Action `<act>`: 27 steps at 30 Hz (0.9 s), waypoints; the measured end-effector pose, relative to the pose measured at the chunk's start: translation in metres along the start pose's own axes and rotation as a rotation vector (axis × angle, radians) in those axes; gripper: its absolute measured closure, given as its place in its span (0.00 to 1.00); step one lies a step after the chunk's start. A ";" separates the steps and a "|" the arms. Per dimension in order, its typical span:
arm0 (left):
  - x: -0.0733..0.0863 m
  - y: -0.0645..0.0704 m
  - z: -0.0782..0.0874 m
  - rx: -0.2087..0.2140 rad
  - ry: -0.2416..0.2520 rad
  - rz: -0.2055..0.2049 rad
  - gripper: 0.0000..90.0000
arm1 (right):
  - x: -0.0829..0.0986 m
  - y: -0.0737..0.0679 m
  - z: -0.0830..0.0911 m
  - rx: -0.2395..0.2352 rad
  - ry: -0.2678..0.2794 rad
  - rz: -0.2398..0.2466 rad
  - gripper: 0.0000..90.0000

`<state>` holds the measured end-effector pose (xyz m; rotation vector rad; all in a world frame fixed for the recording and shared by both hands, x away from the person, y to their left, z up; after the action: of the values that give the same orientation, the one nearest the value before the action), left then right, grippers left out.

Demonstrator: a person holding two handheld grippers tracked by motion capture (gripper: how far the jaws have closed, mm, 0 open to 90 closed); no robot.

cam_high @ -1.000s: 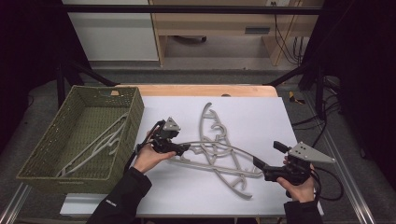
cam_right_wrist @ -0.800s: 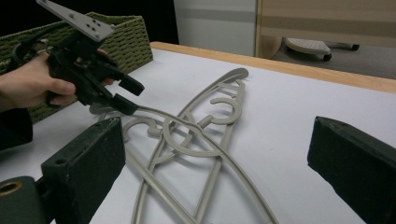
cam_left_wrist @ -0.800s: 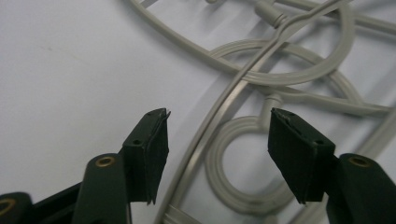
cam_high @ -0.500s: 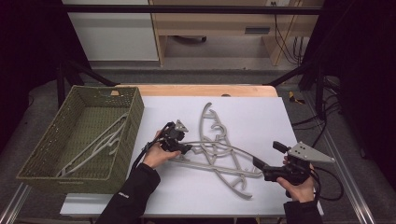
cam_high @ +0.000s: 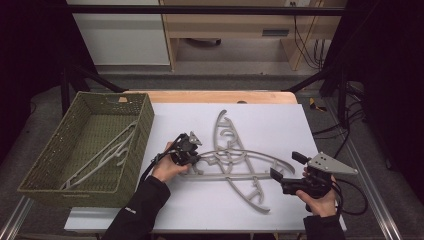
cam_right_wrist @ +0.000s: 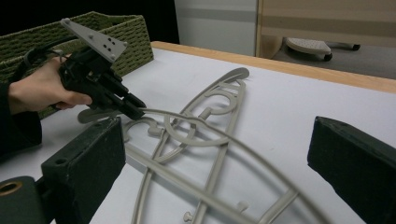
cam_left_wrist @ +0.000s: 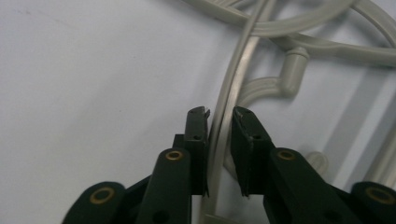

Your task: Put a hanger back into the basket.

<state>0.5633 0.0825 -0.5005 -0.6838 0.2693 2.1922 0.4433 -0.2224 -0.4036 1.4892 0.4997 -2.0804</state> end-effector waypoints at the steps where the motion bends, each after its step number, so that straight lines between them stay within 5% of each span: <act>1: 0.001 0.002 0.002 -0.006 -0.002 -0.013 0.87 | 0.000 0.000 0.000 0.000 0.000 0.000 0.05; 5: 0.003 0.008 0.010 -0.028 0.017 0.024 0.91 | 0.000 0.000 0.001 0.000 0.002 0.001 0.05; 16: 0.029 0.033 0.026 0.003 -0.001 0.092 0.91 | -0.002 -0.001 0.002 0.003 0.007 0.002 0.05; 26: 0.037 0.039 0.025 0.014 -0.038 0.095 0.90 | -0.001 -0.002 0.001 0.000 0.002 0.003 0.05; 27: 0.036 0.039 0.025 0.017 -0.036 0.096 0.84 | -0.001 -0.002 0.000 -0.001 0.001 0.004 0.05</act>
<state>0.5052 0.0902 -0.5006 -0.6333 0.3075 2.2887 0.4420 -0.2207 -0.4023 1.4901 0.4972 -2.0762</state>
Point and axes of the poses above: each handheld gripper's, and its own axes: z roughly backward along the jaws, x roughly out of its underside, y roughly to its right, the point moved 6 cm from there along -z, roughly forward along the jaws, and after that the axes turned 7 degrees about z, right-handed, at the moved point
